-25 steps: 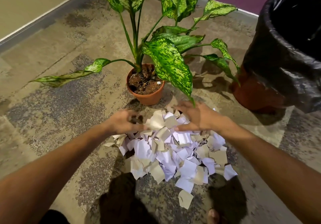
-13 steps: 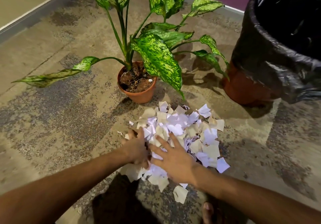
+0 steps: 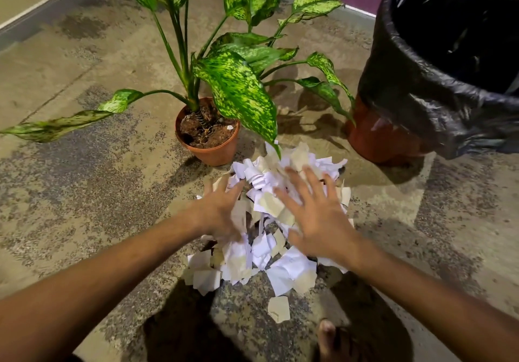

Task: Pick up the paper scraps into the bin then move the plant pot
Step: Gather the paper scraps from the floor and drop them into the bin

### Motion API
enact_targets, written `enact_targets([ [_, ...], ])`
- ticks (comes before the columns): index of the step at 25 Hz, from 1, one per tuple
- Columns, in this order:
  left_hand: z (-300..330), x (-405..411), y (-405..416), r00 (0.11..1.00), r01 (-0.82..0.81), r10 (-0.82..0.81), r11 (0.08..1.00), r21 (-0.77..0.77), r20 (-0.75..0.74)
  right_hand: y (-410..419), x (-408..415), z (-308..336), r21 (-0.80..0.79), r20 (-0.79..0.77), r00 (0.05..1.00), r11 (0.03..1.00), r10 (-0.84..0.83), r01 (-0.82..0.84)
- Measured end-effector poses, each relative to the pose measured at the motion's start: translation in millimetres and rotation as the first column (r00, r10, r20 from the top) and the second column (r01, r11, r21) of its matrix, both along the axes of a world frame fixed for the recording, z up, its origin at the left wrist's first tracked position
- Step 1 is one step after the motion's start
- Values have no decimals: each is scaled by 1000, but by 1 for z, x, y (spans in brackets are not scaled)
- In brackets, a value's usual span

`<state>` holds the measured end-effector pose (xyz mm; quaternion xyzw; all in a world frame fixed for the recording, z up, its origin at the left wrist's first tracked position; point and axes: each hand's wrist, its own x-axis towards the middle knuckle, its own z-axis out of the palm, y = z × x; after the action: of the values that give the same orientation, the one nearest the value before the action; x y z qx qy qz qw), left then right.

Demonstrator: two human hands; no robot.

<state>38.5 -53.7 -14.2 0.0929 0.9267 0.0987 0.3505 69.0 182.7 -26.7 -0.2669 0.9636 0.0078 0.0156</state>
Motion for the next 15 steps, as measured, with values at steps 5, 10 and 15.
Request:
enact_targets([
  [5,-19,26,-39,973,67,18,932,-356,231,-24,89,-48,8,125,808,814,576,-581],
  [10,-46,53,-32,991,65,-14,915,-397,130,-16,74,-77,85,125,786,783,605,-616],
  [15,-53,51,-32,997,79,-77,958,-276,20,-6,11,-61,137,28,908,898,418,-418],
])
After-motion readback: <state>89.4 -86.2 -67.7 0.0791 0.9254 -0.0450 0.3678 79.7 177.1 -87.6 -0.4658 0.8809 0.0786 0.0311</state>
